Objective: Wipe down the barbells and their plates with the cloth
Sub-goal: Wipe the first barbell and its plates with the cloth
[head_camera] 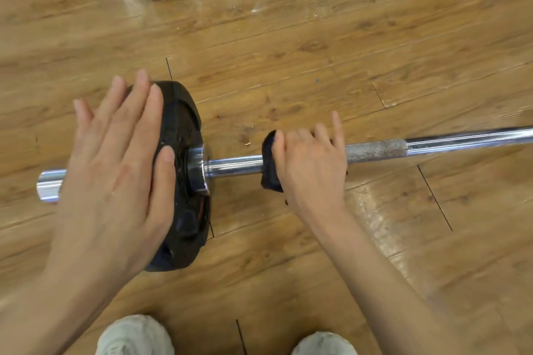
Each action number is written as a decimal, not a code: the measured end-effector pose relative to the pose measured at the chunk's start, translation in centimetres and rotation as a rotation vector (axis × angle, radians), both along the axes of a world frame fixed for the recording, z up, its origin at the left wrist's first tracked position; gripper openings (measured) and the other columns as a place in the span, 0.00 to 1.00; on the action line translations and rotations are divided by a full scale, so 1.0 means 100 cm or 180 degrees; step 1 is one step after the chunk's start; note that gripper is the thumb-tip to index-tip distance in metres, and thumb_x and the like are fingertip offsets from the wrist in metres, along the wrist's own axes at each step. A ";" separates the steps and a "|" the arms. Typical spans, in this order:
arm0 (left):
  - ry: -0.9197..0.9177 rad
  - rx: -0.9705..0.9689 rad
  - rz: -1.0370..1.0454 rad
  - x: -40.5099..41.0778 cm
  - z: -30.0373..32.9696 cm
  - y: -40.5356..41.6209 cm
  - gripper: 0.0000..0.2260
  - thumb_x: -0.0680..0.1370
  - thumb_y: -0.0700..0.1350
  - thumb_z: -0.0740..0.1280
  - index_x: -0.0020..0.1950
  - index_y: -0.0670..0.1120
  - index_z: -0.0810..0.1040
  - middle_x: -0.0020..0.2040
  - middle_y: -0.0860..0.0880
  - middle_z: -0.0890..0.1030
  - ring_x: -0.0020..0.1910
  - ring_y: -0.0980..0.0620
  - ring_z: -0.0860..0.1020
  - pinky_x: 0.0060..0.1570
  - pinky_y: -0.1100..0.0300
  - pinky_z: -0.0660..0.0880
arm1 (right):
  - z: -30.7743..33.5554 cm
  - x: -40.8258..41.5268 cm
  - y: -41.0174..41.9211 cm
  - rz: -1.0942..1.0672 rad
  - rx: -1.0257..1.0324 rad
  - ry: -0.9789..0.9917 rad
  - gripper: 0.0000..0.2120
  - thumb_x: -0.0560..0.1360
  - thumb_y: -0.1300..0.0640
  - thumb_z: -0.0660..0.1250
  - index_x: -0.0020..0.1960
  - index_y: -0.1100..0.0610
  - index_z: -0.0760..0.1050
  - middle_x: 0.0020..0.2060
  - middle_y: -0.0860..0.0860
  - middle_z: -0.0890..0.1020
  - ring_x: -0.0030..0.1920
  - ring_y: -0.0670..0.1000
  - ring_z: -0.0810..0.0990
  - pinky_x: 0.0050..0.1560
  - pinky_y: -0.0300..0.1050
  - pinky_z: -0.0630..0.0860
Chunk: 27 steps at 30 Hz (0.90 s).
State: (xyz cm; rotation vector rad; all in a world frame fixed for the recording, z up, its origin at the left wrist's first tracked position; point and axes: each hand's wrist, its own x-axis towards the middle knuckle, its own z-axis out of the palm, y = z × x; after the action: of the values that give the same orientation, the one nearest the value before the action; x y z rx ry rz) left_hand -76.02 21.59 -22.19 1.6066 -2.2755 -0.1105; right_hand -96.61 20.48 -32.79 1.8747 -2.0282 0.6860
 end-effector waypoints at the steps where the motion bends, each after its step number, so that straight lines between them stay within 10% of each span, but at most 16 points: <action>1: -0.0048 -0.0033 -0.0027 0.000 0.002 0.005 0.25 0.82 0.43 0.53 0.78 0.34 0.61 0.79 0.38 0.61 0.80 0.40 0.55 0.80 0.52 0.41 | 0.002 0.006 0.004 -0.0002 0.0027 -0.0049 0.20 0.81 0.55 0.58 0.36 0.60 0.81 0.31 0.55 0.81 0.39 0.58 0.78 0.70 0.60 0.70; 17: 0.0579 0.0142 -0.0795 -0.073 0.003 0.054 0.25 0.83 0.43 0.53 0.80 0.36 0.58 0.81 0.42 0.56 0.82 0.44 0.50 0.80 0.53 0.42 | -0.007 0.000 0.029 0.0493 -0.0083 0.0100 0.19 0.82 0.54 0.54 0.41 0.57 0.80 0.33 0.53 0.79 0.40 0.57 0.78 0.68 0.56 0.70; 27: -0.0353 0.0664 -0.0263 -0.071 -0.061 0.050 0.25 0.85 0.48 0.50 0.79 0.36 0.61 0.79 0.39 0.62 0.79 0.43 0.58 0.78 0.51 0.45 | -0.008 -0.022 0.042 0.0354 -0.0229 0.0152 0.20 0.85 0.55 0.56 0.38 0.56 0.78 0.33 0.52 0.79 0.39 0.56 0.77 0.68 0.55 0.72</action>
State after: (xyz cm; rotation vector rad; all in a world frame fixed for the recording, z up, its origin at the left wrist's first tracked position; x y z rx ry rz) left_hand -83.08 26.62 -28.31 1.6560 -2.4868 -0.2956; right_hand -98.85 24.73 -33.54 1.9550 -1.8568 0.7252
